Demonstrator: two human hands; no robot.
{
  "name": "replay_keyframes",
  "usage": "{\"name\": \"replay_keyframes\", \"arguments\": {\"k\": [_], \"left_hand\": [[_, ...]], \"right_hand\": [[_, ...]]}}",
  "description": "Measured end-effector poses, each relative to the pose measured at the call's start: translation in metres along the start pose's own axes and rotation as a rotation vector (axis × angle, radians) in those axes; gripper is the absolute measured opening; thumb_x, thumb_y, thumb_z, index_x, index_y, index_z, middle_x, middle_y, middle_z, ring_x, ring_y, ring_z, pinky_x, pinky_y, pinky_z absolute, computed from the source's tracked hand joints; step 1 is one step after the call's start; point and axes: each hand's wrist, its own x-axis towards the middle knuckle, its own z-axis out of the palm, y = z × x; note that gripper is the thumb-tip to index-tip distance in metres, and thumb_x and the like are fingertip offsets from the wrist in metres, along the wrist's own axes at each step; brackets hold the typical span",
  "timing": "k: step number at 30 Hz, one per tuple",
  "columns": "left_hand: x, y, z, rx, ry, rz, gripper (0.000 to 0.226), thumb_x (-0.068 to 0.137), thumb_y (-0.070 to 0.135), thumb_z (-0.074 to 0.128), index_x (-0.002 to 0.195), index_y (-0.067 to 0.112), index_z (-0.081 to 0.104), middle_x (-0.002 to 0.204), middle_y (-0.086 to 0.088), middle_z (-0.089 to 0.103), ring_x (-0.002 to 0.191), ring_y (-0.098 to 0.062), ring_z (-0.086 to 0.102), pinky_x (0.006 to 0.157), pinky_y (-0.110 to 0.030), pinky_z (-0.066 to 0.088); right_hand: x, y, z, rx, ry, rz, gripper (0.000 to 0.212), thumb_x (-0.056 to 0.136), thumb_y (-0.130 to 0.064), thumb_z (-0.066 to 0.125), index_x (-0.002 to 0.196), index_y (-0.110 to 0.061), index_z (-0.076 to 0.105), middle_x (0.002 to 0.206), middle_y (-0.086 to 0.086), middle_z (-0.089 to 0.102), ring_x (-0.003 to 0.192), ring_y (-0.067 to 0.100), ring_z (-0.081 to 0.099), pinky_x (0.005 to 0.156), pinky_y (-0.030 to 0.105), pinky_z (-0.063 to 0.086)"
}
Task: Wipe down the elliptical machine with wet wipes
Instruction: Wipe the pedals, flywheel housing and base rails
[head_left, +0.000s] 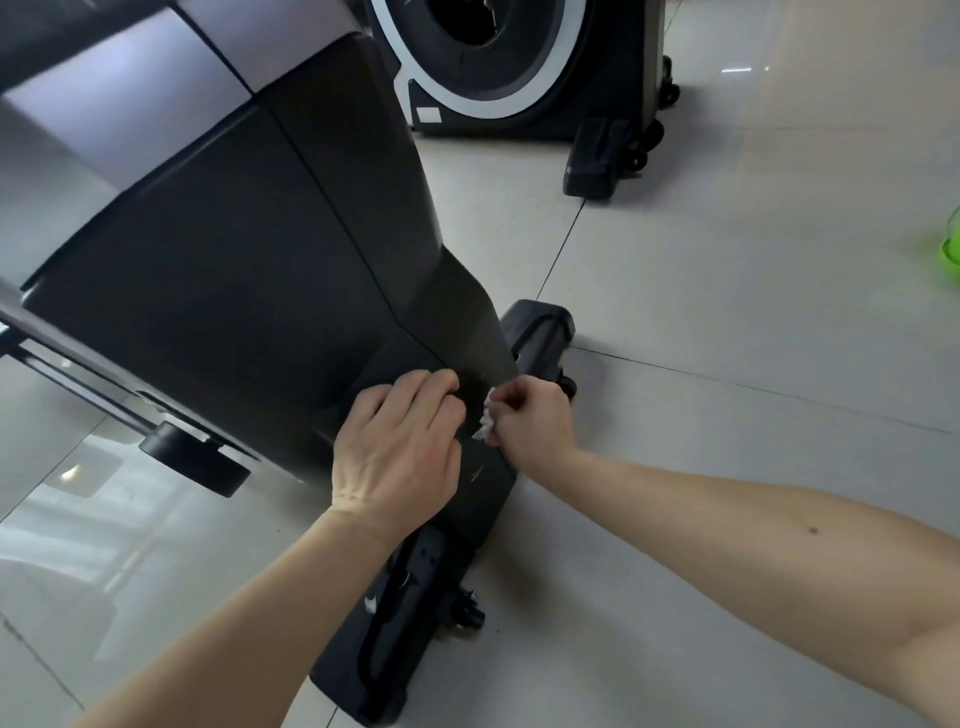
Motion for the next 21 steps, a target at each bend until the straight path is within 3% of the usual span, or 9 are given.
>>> {"name": "replay_keyframes", "arguments": {"k": [6, 9, 12, 15, 17, 20, 21], "left_hand": [[0.002, -0.002, -0.001, 0.000, -0.033, 0.017, 0.012, 0.083, 0.014, 0.059, 0.089, 0.016, 0.069, 0.120, -0.001, 0.070, 0.111, -0.022, 0.062, 0.087, -0.037, 0.041], [0.001, 0.000, -0.002, -0.008, -0.043, 0.006, 0.013, 0.084, 0.014, 0.057, 0.089, 0.017, 0.069, 0.121, -0.001, 0.069, 0.111, -0.022, 0.062, 0.087, -0.037, 0.041], [0.003, -0.001, -0.004, -0.011, -0.063, 0.010, 0.013, 0.083, 0.015, 0.058, 0.089, 0.017, 0.070, 0.121, -0.001, 0.069, 0.112, -0.022, 0.062, 0.087, -0.037, 0.042], [0.003, -0.003, -0.004, 0.009, -0.057, 0.014, 0.013, 0.082, 0.015, 0.059, 0.090, 0.016, 0.069, 0.121, -0.002, 0.069, 0.112, -0.023, 0.062, 0.087, -0.038, 0.043], [0.000, -0.001, -0.004, -0.009, -0.073, 0.018, 0.014, 0.083, 0.014, 0.058, 0.090, 0.016, 0.069, 0.122, -0.002, 0.069, 0.112, -0.023, 0.062, 0.087, -0.037, 0.043], [0.001, -0.001, -0.003, -0.021, -0.055, 0.005, 0.014, 0.084, 0.014, 0.056, 0.087, 0.017, 0.069, 0.121, 0.000, 0.069, 0.112, -0.022, 0.062, 0.087, -0.036, 0.043], [0.000, 0.000, -0.004, -0.029, -0.057, 0.010, 0.014, 0.084, 0.014, 0.056, 0.087, 0.017, 0.069, 0.121, 0.000, 0.069, 0.112, -0.021, 0.062, 0.087, -0.036, 0.043]], "right_hand": [[0.014, -0.029, -0.005, 0.067, 0.053, -0.161, 0.019, 0.090, -0.004, 0.067, 0.080, -0.019, 0.069, 0.075, 0.001, 0.072, 0.067, 0.019, 0.072, 0.064, 0.037, 0.061], [0.003, -0.002, -0.004, -0.032, -0.028, -0.031, 0.020, 0.091, -0.001, 0.066, 0.080, -0.018, 0.067, 0.079, 0.005, 0.071, 0.070, 0.021, 0.073, 0.067, 0.045, 0.063], [0.017, -0.019, -0.006, -0.002, 0.006, -0.094, 0.012, 0.087, -0.012, 0.071, 0.080, -0.022, 0.070, 0.081, 0.001, 0.073, 0.075, 0.022, 0.074, 0.071, 0.048, 0.063], [0.019, -0.040, -0.007, 0.018, 0.042, -0.243, 0.011, 0.091, -0.010, 0.070, 0.085, -0.019, 0.071, 0.081, -0.005, 0.072, 0.076, 0.007, 0.070, 0.073, 0.026, 0.059], [0.010, -0.021, -0.005, -0.008, 0.030, -0.177, 0.012, 0.093, -0.005, 0.068, 0.087, -0.014, 0.069, 0.083, -0.002, 0.071, 0.077, 0.005, 0.070, 0.070, 0.020, 0.058], [0.005, 0.014, -0.002, -0.013, -0.025, 0.080, 0.016, 0.092, 0.000, 0.065, 0.082, -0.012, 0.069, 0.082, 0.010, 0.072, 0.078, 0.033, 0.074, 0.069, 0.048, 0.064], [0.009, 0.014, -0.003, -0.028, -0.009, 0.093, 0.017, 0.091, -0.002, 0.067, 0.079, -0.015, 0.069, 0.080, 0.010, 0.072, 0.075, 0.033, 0.074, 0.068, 0.051, 0.063]]}}
